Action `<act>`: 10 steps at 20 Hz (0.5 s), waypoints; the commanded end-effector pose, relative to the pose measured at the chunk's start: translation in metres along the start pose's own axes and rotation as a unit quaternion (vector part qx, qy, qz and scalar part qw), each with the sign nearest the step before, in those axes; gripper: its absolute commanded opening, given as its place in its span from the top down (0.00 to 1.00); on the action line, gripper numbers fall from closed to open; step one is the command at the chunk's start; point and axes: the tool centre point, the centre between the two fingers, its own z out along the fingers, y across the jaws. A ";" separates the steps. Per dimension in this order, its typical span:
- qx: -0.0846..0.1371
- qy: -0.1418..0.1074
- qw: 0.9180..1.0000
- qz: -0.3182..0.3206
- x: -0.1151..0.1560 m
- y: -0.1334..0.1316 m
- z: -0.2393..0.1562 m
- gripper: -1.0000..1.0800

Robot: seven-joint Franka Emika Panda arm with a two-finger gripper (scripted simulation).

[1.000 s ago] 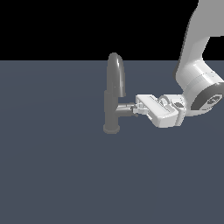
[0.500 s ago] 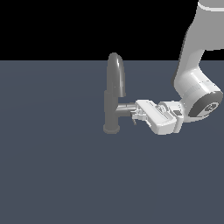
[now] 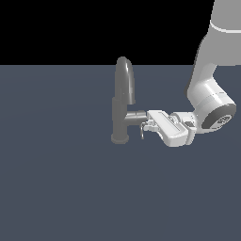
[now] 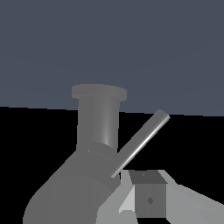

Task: Turn on the faucet by rotating a designated handle.

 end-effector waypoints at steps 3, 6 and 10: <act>0.002 -0.001 1.000 0.021 0.038 0.001 0.010 1.00; 0.008 0.006 1.000 0.005 0.020 -0.006 -0.005 1.00; 0.007 0.005 1.000 0.008 0.026 -0.014 -0.002 1.00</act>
